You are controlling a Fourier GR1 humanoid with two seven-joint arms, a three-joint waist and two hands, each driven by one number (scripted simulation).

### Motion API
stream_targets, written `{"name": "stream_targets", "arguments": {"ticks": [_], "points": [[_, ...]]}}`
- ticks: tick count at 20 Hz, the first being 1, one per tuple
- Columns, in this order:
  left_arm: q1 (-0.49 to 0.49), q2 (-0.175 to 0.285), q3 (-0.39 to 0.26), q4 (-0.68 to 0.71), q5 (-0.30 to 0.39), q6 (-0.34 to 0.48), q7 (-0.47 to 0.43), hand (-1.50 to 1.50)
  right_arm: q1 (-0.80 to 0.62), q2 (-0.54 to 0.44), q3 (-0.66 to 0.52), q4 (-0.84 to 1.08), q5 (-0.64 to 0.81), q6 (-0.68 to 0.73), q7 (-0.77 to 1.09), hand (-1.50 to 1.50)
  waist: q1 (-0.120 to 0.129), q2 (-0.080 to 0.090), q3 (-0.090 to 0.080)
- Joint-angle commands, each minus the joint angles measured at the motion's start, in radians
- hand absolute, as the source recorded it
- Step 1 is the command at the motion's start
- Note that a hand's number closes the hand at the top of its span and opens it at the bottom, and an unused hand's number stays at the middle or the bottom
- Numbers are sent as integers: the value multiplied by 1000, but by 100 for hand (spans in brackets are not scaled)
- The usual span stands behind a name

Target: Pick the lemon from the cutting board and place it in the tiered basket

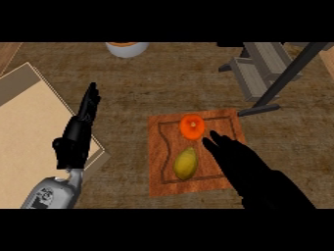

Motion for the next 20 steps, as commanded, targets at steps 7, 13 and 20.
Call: {"name": "stream_targets", "arguments": {"ticks": [7,13,20], "points": [[-5,-15,6,-34,-19,6,54,0,-102,108,89,97,13,112,272,-150,-12,-3,3],[15,-1,34,15,-10,-34,-27,0,-124,145,147,173,88,121,292,-150,-19,-1,1],[23,-51,8,-19,-43,1,17,0,-89,105,122,192,107,168,215,-150,-19,0,3]]}}
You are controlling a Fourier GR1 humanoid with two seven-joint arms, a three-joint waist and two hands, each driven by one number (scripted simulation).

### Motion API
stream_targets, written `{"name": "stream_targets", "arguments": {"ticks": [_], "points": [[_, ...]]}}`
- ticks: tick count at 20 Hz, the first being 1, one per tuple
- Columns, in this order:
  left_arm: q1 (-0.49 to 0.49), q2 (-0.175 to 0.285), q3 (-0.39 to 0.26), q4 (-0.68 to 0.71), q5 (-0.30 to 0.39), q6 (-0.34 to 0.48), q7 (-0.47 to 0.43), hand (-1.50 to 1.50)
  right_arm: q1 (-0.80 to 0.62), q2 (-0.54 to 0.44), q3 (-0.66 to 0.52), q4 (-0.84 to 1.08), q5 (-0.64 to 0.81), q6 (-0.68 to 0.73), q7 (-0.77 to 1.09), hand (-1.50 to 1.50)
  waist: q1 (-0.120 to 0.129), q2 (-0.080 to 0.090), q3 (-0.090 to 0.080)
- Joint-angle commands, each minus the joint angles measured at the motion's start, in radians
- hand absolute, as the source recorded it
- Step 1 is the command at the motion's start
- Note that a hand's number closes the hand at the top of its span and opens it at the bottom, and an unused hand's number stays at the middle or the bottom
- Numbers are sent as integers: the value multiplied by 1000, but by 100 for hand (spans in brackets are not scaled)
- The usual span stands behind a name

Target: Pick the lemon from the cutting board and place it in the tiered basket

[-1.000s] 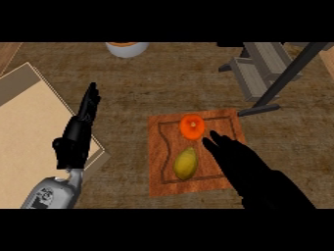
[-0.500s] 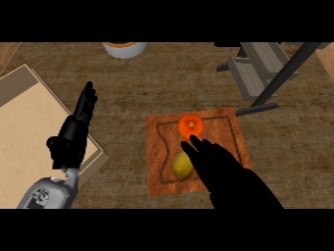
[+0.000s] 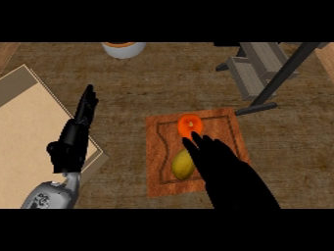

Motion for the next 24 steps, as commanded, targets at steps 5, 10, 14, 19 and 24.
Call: {"name": "stream_targets", "arguments": {"ticks": [5,10,14,19,24], "points": [[-47,-18,32,61,-14,-19,1,0,-41,7,3,51,58,147,42,-150,-2,3,1],[43,-41,-13,-35,-40,-3,2,0,7,50,77,137,213,80,17,-150,5,0,1],[6,2,30,-43,-28,-43,41,0,67,61,57,116,251,95,63,-150,-1,-1,1],[-19,-48,39,47,-59,-26,-26,0,134,83,26,97,274,117,22,-150,-5,1,1],[-6,-93,14,24,-91,-19,-6,0,197,97,-27,200,299,87,-133,-150,-1,3,1]]}}
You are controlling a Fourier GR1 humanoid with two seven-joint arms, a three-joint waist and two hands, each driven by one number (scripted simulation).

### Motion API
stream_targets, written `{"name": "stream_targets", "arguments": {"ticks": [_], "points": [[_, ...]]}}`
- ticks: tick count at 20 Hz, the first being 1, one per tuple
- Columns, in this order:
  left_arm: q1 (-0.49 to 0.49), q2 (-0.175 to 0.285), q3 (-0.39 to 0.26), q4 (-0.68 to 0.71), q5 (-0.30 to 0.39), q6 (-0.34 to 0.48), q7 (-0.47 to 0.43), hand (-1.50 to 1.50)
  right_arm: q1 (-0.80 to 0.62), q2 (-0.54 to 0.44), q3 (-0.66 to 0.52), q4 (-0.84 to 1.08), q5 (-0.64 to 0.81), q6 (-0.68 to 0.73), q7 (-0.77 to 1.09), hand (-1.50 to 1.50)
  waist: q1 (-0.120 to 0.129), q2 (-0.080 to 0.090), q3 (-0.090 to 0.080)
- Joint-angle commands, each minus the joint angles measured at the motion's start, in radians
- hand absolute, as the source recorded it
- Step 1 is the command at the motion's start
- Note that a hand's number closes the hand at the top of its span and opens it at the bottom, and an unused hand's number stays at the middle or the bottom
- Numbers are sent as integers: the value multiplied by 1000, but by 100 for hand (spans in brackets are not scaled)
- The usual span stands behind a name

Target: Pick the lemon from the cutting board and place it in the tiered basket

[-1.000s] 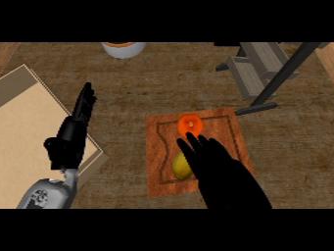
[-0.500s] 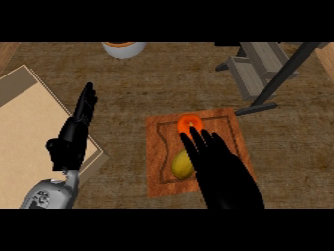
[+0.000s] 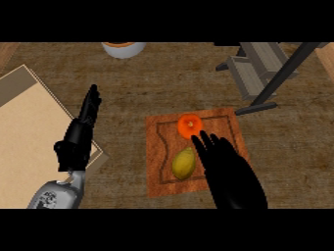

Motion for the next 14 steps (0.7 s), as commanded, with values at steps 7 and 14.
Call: {"name": "stream_targets", "arguments": {"ticks": [7,14], "points": [[14,-49,41,32,-33,-31,-28,0,41,122,-36,144,122,6,-108,-150,3,1,0],[-15,-42,72,-56,-58,-69,84,0,30,189,-120,182,135,56,-169,-150,3,1,0]]}}
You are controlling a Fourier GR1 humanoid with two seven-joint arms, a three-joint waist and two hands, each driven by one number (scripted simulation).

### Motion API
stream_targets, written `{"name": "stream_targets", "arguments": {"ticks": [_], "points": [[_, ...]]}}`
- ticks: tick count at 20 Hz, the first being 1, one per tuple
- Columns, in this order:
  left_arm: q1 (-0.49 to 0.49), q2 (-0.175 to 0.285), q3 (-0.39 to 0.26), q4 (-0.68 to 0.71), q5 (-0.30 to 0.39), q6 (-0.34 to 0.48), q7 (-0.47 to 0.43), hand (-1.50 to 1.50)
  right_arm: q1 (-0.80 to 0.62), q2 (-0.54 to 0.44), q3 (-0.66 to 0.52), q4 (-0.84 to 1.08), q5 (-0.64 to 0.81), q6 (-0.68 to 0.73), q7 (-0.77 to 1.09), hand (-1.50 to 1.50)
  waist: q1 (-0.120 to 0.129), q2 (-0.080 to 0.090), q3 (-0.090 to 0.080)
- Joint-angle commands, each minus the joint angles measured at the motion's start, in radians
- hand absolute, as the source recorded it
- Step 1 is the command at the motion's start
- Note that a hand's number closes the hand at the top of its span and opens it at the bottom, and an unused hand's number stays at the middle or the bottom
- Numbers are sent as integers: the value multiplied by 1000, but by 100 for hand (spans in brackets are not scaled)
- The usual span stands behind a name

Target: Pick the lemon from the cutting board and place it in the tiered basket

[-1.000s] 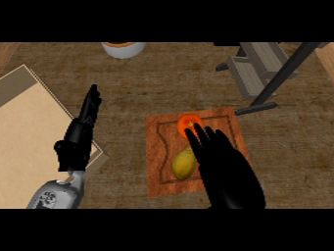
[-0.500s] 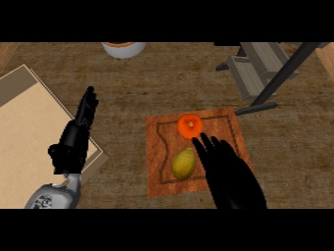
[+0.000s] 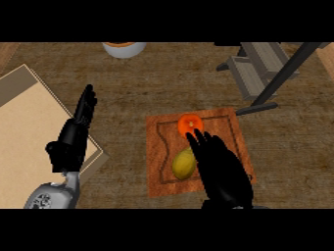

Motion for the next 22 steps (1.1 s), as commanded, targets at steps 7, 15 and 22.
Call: {"name": "stream_targets", "arguments": {"ticks": [7,15,22], "points": [[28,-77,-19,19,-70,14,-47,0,19,66,-51,92,62,28,-64,-150,-1,0,0],[0,-49,41,-34,-56,-44,25,0,-49,141,-49,246,90,-43,-85,-150,2,0,0],[30,-40,70,-15,-42,-88,-16,0,-80,142,-111,388,102,-136,-194,-150,5,1,0]]}}
